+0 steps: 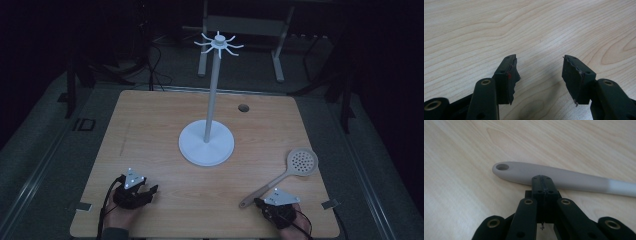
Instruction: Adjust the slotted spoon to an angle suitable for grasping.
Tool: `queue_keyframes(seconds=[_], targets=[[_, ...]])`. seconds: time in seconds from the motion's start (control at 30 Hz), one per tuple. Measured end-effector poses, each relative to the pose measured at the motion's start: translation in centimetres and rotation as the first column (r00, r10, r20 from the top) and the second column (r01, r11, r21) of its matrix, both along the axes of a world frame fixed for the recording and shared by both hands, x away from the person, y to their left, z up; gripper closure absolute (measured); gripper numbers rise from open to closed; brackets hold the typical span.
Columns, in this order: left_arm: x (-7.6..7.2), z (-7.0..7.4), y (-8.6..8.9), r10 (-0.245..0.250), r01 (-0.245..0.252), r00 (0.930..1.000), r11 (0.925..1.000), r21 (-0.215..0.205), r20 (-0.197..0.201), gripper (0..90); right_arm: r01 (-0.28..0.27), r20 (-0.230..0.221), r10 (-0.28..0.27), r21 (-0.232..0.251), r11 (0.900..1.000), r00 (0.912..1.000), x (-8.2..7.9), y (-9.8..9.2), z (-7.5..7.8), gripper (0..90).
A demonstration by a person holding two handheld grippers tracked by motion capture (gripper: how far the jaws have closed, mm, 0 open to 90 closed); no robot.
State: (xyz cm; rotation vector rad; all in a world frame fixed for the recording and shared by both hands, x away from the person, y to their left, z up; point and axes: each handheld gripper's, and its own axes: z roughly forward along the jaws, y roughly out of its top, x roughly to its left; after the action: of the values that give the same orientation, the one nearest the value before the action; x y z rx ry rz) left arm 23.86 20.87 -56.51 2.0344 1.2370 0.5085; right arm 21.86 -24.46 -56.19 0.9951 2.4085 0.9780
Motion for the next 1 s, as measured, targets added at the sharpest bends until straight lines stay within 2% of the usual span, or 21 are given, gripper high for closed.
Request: queue_keyframes(seconds=[0.2,0.43,0.7,0.73,1.0], targets=[[0.0,0.0,-0.1,-0.002,0.002,1.0,1.0,0.003,-0.002,45.8,-0.02,0.018,0.02,0.003,1.0,0.9996,1.4,0.9,0.0,90.0],[0.0,0.0,0.0,0.002,-0.002,1.0,1.0,-0.001,0.001,45.8,-0.019,0.043,0.019,-0.001,1.0,0.9989,4.1,2.7,-0.1,90.0],[0.0,0.1,0.1,0.002,-0.002,1.0,1.0,-0.008,0.003,45.8,0.02,0.046,-0.02,0.0,1.0,0.9987,6.7,4.2,-0.2,90.0],[0.0,0.1,0.1,0.002,-0.002,1.0,1.0,-0.009,0.004,45.8,0.03,0.047,-0.029,-0.009,1.0,0.9985,7.7,4.7,-0.2,90.0],[0.0,0.1,0.1,0.005,-0.005,1.0,0.9999,-0.011,0.004,45.8,0.047,0.052,-0.045,-0.038,0.998,0.9976,9.8,5.5,0.0,90.0]])
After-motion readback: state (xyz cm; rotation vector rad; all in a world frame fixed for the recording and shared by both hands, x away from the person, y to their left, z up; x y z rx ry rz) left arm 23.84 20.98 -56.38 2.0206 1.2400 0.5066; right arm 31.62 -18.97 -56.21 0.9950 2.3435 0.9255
